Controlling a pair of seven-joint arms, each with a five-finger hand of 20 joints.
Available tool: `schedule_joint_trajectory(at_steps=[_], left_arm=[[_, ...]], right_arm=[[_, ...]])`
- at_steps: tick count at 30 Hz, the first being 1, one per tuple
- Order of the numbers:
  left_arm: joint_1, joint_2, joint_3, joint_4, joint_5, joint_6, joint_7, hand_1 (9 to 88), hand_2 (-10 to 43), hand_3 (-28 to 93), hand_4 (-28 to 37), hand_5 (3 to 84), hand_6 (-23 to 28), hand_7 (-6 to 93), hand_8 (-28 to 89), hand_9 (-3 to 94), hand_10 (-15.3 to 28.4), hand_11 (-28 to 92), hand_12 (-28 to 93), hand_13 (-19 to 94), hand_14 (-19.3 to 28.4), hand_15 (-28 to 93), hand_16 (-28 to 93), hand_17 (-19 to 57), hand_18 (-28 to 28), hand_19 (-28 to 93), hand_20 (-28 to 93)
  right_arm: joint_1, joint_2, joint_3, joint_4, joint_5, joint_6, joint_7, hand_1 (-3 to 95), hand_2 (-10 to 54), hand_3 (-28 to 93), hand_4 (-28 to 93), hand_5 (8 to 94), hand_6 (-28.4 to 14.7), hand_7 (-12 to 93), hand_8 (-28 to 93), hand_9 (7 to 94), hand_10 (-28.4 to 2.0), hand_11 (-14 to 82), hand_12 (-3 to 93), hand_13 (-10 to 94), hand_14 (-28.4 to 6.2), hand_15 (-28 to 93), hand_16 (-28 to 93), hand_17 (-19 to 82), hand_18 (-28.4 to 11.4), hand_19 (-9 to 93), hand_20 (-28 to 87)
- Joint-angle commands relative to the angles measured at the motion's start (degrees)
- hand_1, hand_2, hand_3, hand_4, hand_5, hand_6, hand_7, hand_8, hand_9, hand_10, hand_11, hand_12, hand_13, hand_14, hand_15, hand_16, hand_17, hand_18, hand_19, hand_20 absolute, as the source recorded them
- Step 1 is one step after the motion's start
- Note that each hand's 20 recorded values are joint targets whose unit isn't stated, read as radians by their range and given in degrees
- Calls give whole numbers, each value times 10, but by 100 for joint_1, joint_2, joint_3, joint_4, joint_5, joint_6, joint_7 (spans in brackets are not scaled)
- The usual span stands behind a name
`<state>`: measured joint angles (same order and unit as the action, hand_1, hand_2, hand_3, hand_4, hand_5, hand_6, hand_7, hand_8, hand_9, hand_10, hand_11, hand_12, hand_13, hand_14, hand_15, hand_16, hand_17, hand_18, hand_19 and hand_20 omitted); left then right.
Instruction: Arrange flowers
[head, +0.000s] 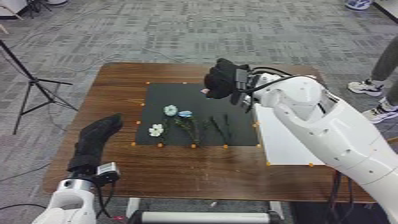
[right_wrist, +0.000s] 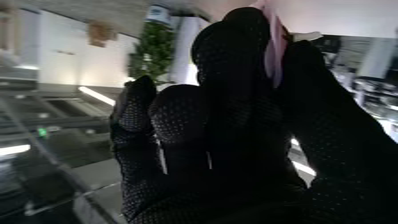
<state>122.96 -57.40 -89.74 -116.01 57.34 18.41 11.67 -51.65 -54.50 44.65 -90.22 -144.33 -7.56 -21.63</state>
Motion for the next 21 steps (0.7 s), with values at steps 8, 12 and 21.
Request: schedule_joint_trajectory(at_steps=[8, 12, 21], left_arm=[[-52, -25, 7, 1, 2, -88, -78, 245, 24, 709, -245, 463, 50, 154, -78, 443, 127, 193, 103, 322, 163, 149, 9, 19, 116, 60, 138], [-83, -4, 20, 19, 4, -141, -91, 245, 24, 709, -246, 462, 50, 154, -78, 443, 127, 192, 103, 322, 163, 150, 9, 19, 116, 60, 138], [-106, -3, 31, 24, 3, -140, -84, 245, 23, 709, -246, 462, 50, 153, -78, 443, 127, 192, 103, 323, 163, 149, 9, 19, 116, 60, 138]], right_arm=[[-231, -976, 115, 964, -1036, -294, -283, 493, 28, 593, -283, 722, 52, 386, 1, 789, -89, 446, 324, 655, -117, 743, 439, 303, -228, 752, 577], [-341, -963, 206, 1127, -1234, -302, -256, 488, 28, 600, -283, 731, 50, 378, 3, 790, -89, 445, 323, 654, -117, 744, 439, 303, -228, 751, 576], [-489, -1128, 444, 1436, -1424, -402, -205, 487, 28, 601, -283, 730, 51, 377, 6, 789, -90, 445, 323, 653, -119, 744, 438, 302, -227, 750, 575]])
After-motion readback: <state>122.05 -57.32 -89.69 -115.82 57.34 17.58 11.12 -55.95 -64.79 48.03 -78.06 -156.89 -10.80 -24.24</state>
